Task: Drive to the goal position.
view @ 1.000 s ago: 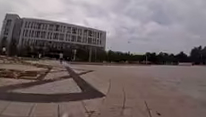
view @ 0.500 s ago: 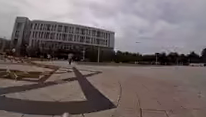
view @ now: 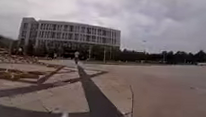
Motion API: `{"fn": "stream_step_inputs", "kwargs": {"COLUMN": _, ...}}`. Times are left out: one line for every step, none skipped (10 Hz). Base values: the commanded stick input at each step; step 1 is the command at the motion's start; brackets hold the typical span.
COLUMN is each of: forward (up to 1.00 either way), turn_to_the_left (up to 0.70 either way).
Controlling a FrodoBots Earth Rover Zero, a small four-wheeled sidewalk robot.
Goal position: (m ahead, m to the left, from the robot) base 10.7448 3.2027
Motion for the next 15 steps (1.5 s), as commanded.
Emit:
{"fn": "stream_step_inputs", "kwargs": {"forward": 0.85, "turn_to_the_left": 0.00}}
{"fn": "stream_step_inputs", "kwargs": {"forward": 0.85, "turn_to_the_left": 0.00}}
{"fn": "stream_step_inputs", "kwargs": {"forward": 0.85, "turn_to_the_left": 0.00}}
{"fn": "stream_step_inputs", "kwargs": {"forward": 0.85, "turn_to_the_left": 0.00}}
{"fn": "stream_step_inputs", "kwargs": {"forward": 0.85, "turn_to_the_left": 0.00}}
{"fn": "stream_step_inputs", "kwargs": {"forward": 0.85, "turn_to_the_left": 0.00}}
{"fn": "stream_step_inputs", "kwargs": {"forward": 0.85, "turn_to_the_left": 0.00}}
{"fn": "stream_step_inputs", "kwargs": {"forward": 0.85, "turn_to_the_left": 0.00}}
{"fn": "stream_step_inputs", "kwargs": {"forward": 0.85, "turn_to_the_left": 0.00}}
{"fn": "stream_step_inputs", "kwargs": {"forward": 0.85, "turn_to_the_left": 0.00}}
{"fn": "stream_step_inputs", "kwargs": {"forward": 0.85, "turn_to_the_left": 0.00}}
{"fn": "stream_step_inputs", "kwargs": {"forward": 0.85, "turn_to_the_left": 0.00}}
{"fn": "stream_step_inputs", "kwargs": {"forward": 0.85, "turn_to_the_left": 0.06}}
{"fn": "stream_step_inputs", "kwargs": {"forward": 0.85, "turn_to_the_left": 0.06}}
{"fn": "stream_step_inputs", "kwargs": {"forward": 0.85, "turn_to_the_left": 0.06}}
